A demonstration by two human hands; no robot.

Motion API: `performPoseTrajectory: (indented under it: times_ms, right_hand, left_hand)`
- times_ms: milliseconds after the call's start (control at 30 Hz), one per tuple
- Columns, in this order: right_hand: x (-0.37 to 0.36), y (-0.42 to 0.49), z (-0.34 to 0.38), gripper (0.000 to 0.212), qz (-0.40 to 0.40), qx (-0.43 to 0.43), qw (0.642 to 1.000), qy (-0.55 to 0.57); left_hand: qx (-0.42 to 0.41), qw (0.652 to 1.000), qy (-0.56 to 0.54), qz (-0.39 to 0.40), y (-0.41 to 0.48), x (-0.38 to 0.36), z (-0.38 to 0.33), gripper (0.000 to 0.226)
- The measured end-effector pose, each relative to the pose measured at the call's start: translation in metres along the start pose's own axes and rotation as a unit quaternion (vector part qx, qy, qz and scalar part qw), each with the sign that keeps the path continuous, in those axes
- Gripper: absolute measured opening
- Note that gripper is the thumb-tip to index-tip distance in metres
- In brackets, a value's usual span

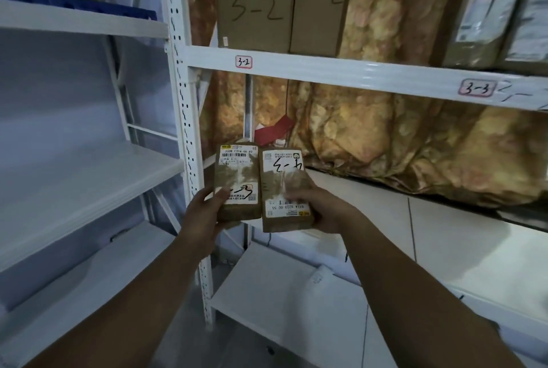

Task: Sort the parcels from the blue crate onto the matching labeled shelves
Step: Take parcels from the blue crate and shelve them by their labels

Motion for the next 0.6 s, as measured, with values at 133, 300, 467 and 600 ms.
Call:
performPoseTrajectory:
  times_ms: [133, 300, 467, 600]
  right_hand:
    - [0.041, -0.018, 0.013, 0.075, -0.089, 0.015, 0.995, -0.041]
    - [0.101, -0.047, 0.042, 0.044, -0.307, 0.038, 0.946, -0.092]
    - [0.114, -0.059, 0.054, 0.041, -0.331, 0.019, 0.932, -0.144]
    - [0.137, -0.075, 0.063, 0.059, -0.415, -0.003, 0.895, -0.164]
  left_hand:
    - [-0.021, 0.998, -0.024, 0.050, 0.010, -0.030, -0.010, 0.031]
    - [-0.007, 0.997, -0.054, 0.053, 0.027, -0.057, -0.011, 0.031]
    - [0.003, 0.997, -0.019, 0.076, 0.041, -0.072, -0.010, 0.036]
    - [-0.020, 0.996, 0.023, 0.084, 0.055, -0.079, -0.018, 0.029]
Point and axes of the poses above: each hand's wrist, its own y-axis towards the middle knuckle, its own x-axis out of the back of the hand, z = x × y, the point moved 10 cm from there along y, towards the middle knuckle, and after that the axes turned 15 degrees about -y, right-handed, at the moved point
